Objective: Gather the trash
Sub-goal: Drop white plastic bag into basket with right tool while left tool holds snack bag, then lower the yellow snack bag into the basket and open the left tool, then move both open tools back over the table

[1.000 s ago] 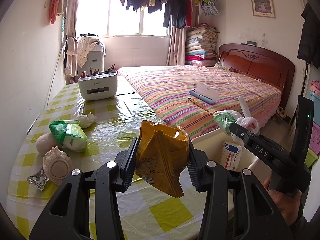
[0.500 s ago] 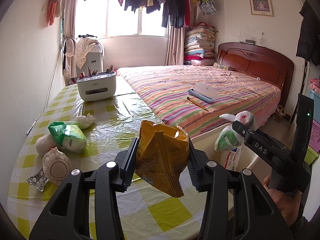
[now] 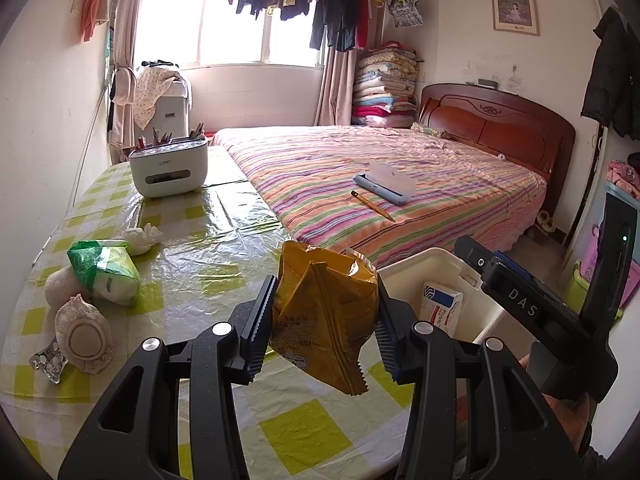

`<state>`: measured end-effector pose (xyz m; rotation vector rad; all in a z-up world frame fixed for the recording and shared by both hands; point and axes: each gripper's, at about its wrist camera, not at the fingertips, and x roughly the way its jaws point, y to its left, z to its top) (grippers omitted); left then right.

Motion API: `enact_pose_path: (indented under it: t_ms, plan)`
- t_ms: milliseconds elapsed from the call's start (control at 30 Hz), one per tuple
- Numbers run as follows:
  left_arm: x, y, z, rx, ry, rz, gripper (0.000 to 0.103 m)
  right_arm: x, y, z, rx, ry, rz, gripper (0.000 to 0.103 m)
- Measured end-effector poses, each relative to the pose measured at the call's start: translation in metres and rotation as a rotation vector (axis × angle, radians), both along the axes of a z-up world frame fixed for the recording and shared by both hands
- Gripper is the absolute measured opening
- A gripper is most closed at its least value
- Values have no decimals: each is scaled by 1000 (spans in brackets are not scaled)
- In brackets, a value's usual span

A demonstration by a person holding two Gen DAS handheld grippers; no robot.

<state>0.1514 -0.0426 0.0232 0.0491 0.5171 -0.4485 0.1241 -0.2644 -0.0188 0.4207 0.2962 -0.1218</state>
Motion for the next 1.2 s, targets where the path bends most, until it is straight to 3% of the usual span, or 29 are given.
enact_pose_path:
  t_ms: [567,933,1067,1133,1200]
  plan:
    - [18,-72,-15,23,88,-151,44,-36,-47,-1,186,-141,-139,68]
    - [32,-108,-20,38,136,-200,46,-50,-61,-3,238,-188,-176,70]
    - [33,-118,-22,47,135,-204,57,-53,-67,-6,266,-198,-188,70]
    - [32,-118,-21,37,123,-196,74,-55,-69,-7,276,-199,-192,70]
    - [30,-116,-18,41,98,-186,76,-55,-70,-7,280,-197,-193,70]
